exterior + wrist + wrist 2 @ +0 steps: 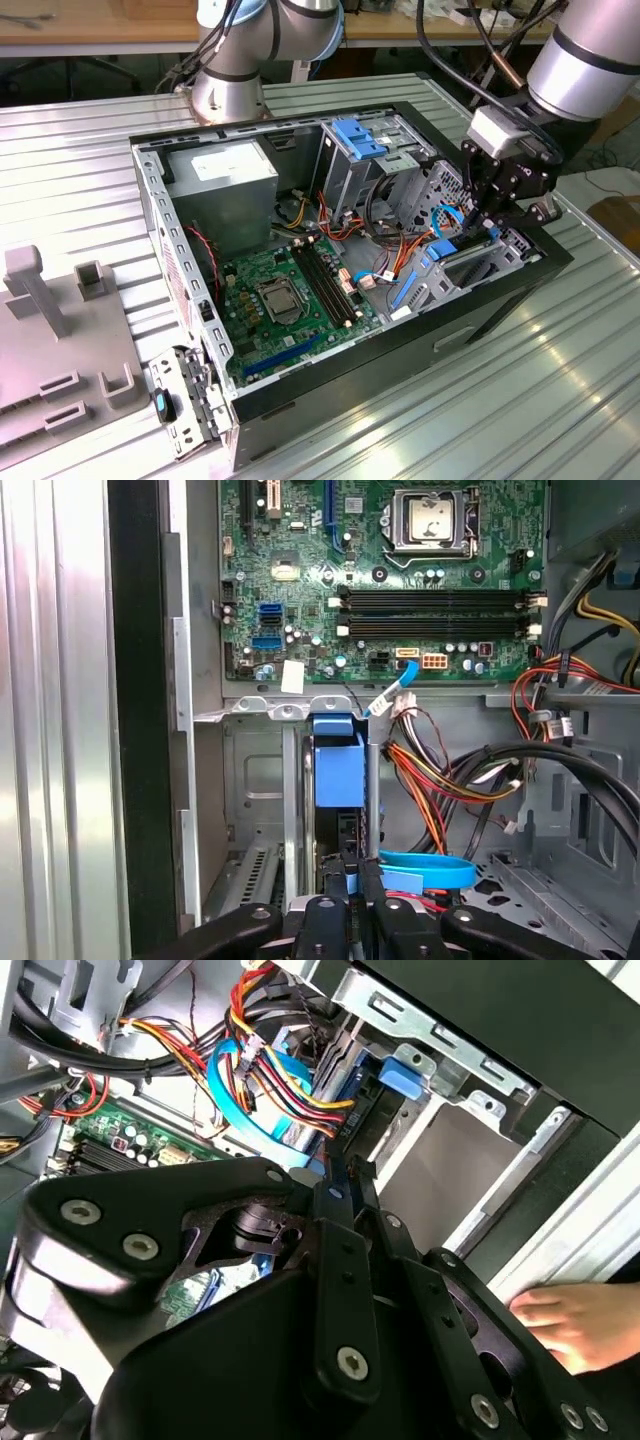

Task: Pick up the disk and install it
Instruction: 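Insert the second disk wire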

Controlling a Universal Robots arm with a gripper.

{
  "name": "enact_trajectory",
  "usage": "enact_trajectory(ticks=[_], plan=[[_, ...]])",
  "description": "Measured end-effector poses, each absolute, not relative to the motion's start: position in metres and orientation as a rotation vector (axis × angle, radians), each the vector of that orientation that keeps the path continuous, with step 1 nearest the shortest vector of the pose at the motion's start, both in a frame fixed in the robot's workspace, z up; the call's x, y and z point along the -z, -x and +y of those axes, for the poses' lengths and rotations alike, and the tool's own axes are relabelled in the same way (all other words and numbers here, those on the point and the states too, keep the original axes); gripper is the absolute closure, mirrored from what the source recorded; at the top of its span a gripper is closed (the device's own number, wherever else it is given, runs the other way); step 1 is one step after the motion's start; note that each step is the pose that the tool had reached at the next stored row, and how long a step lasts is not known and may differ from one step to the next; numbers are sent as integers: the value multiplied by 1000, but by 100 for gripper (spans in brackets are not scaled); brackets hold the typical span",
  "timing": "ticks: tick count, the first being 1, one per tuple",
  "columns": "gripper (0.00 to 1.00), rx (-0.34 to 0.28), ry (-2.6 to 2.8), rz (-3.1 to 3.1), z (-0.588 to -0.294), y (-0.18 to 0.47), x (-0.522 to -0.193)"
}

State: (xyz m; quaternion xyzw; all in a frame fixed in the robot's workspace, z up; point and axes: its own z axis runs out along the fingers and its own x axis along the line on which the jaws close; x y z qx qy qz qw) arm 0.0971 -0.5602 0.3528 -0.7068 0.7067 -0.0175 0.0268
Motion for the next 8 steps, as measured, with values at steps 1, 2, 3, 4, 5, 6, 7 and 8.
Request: enact_trajectory(ticks=[1,2,3,4,5,6,7,8], plan=[[84,48,2180,2180,-561,-97,-353],[84,23,2169,2170,-564,-97,-353],[84,6,2160,2163,-565,-97,-353],[84,-3,2156,2159,-565,-97,-353],[84,-13,2151,2154,-566,-97,-352],[84,-15,2150,2154,-567,-97,-352],[84,-15,2150,2154,-567,-97,-352],[84,-15,2150,2154,-567,-97,-352]])
